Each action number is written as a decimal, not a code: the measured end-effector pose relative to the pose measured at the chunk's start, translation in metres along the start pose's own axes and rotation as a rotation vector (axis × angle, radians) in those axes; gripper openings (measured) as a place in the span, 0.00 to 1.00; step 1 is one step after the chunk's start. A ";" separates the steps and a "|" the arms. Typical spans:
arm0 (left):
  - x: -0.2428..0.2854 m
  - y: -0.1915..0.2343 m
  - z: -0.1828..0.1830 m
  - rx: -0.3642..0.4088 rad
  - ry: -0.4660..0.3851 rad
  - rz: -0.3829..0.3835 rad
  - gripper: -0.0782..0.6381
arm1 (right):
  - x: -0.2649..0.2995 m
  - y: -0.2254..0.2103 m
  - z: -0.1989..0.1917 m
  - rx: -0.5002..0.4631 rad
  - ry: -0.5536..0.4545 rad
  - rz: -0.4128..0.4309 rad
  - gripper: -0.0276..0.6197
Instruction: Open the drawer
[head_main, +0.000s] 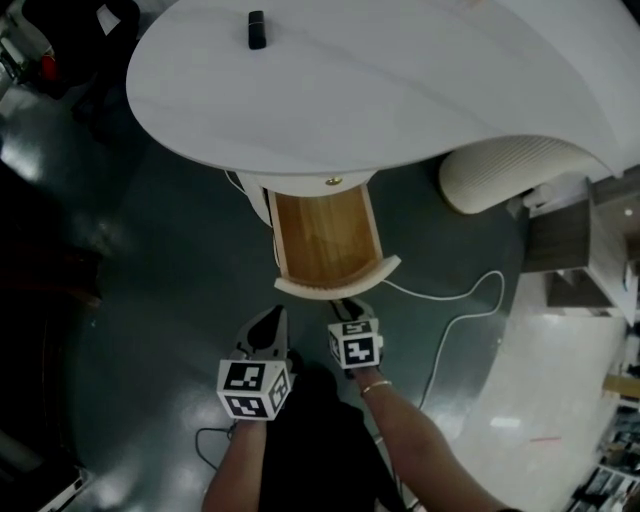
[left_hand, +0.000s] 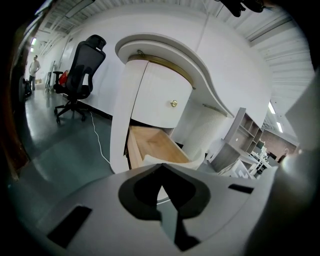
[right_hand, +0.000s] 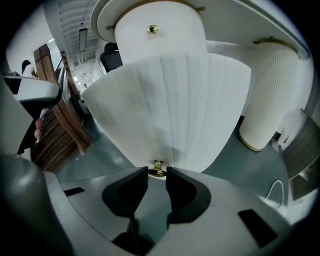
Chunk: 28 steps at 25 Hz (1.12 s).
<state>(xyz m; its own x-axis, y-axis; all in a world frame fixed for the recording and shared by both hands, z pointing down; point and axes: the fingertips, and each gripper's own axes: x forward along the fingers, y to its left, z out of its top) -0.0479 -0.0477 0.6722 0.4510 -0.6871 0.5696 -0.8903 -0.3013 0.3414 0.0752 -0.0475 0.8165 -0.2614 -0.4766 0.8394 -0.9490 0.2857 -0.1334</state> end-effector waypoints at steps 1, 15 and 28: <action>-0.002 -0.001 -0.001 -0.002 -0.001 0.001 0.11 | -0.001 0.001 -0.003 -0.007 0.007 0.003 0.21; -0.023 -0.009 -0.008 0.009 0.013 -0.016 0.11 | -0.020 0.009 -0.036 0.018 0.071 -0.014 0.21; -0.039 -0.012 -0.009 -0.023 0.053 -0.006 0.11 | -0.042 0.017 -0.037 0.133 0.090 -0.024 0.19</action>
<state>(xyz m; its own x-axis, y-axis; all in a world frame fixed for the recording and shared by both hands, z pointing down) -0.0543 -0.0112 0.6531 0.4596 -0.6491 0.6062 -0.8861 -0.2894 0.3620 0.0763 0.0077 0.7985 -0.2277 -0.4039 0.8860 -0.9712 0.1598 -0.1768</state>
